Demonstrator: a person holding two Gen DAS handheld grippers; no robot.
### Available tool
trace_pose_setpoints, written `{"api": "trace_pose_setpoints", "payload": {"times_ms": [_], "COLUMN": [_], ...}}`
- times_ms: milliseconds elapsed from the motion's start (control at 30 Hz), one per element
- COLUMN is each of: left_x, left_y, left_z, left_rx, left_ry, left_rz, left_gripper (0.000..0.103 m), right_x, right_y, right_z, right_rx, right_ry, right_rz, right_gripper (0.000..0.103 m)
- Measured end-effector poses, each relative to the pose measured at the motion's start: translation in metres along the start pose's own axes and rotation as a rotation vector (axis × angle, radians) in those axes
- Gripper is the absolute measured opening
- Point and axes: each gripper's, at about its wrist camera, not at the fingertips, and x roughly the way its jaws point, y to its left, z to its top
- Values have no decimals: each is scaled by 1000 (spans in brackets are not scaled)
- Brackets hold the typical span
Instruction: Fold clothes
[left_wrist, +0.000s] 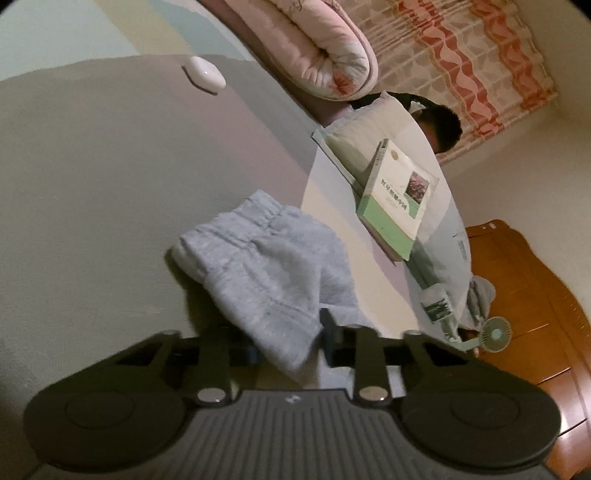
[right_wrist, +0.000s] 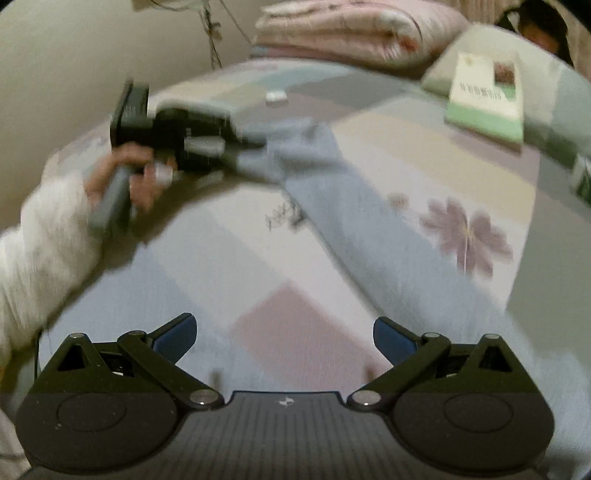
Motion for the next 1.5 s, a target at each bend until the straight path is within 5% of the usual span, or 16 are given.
{"api": "trace_pose_setpoints", "payload": {"times_ms": [167,367,633,667,700,833,1000,1500], "left_x": [-3,-7,-9,-10,-10,-10,-5,58], "left_y": [5,0,1,1,0,-12,-55,-98], "left_z": [-3,-4,-2,-2,-3,-4,6,90], "left_rx": [40,98,97,97,100,136,349,495], "left_ry": [-17,-14,-4,-4,-7,-8,15,-36], "left_rz": [22,40,37,37,40,90,204,196], "left_gripper": [10,10,10,10,10,7,6,7], "right_x": [15,94,192,191,190,184,168,173], "right_y": [-26,-70,-81,-78,-76,-71,-79,-115], "right_z": [74,158,167,167,167,172,195,266], "right_rx": [-28,15,23,9,-4,-45,-62,-99], "right_ry": [-72,-12,109,98,89,75,16,-136], "right_rz": [32,47,83,90,94,51,-9,-279], "right_gripper": [99,61,42,29,4,4,4,4]}}
